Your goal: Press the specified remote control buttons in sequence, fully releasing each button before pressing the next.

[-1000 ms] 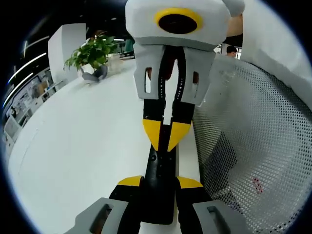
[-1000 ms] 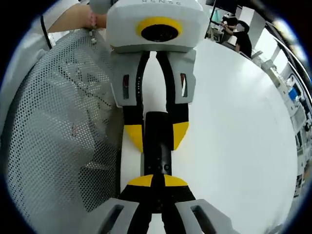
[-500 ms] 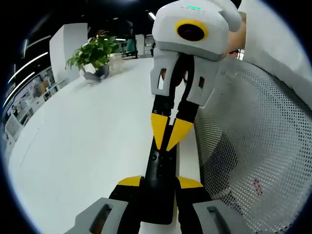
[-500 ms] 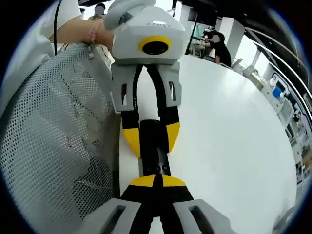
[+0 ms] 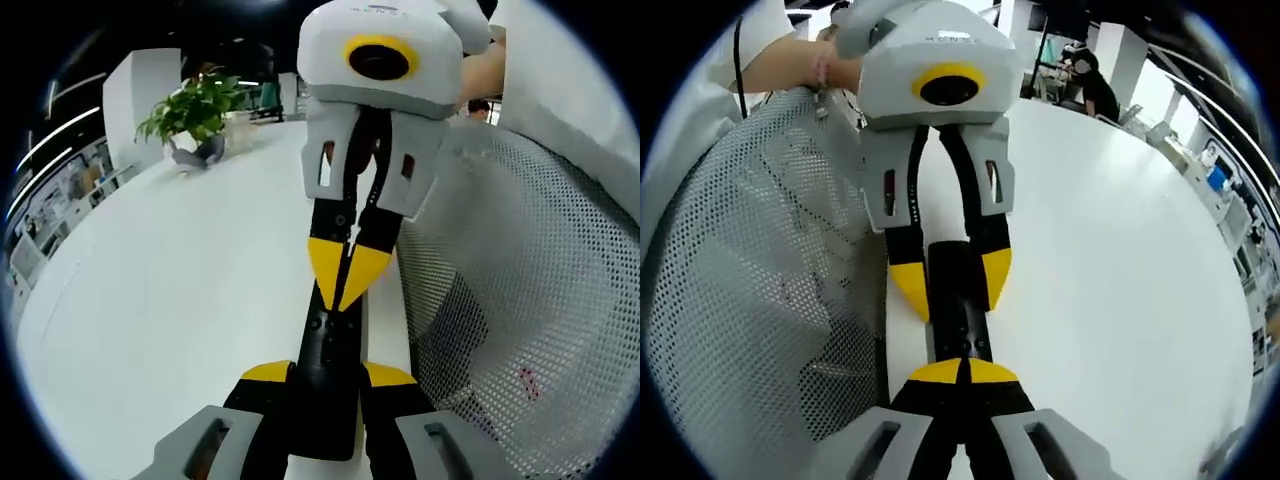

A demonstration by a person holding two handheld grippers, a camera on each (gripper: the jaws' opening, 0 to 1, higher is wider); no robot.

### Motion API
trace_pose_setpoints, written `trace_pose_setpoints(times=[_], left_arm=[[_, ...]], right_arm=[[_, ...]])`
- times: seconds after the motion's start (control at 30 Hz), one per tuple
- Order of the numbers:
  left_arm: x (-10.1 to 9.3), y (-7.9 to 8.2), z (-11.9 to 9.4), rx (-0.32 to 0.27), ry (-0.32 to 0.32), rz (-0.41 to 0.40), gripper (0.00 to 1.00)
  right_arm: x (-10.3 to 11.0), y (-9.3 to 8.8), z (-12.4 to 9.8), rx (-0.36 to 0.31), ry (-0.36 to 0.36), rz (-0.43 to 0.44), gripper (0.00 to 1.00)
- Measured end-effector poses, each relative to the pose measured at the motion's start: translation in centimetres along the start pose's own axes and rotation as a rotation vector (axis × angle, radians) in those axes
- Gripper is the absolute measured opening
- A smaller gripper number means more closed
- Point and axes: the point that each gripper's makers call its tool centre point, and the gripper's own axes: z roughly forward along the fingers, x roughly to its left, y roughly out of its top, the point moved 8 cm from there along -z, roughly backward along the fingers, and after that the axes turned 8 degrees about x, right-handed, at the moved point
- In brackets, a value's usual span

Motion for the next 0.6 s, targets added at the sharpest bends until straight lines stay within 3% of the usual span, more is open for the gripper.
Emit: trace_pose_setpoints(times=[0.27, 0.47, 0.6], left_arm=[[-0.04, 0.06, -0.07, 0.001, 0.000, 0.002, 0.25], [-0.03, 0.00, -0.08, -0.003, 0.002, -0.002, 0.25], [-0.02, -0.09, -0.09, -0.005, 0.003, -0.003, 0.25]], right_arm=[[-0.01, 0.20, -0.03, 0.044, 0.006, 0.023, 0.00], [0.08, -0.22, -0.17, 0.005, -0.005, 0.004, 0.00], [-0.14, -0.37, -0.25, -0.022, 0.014, 0.050, 0.00]])
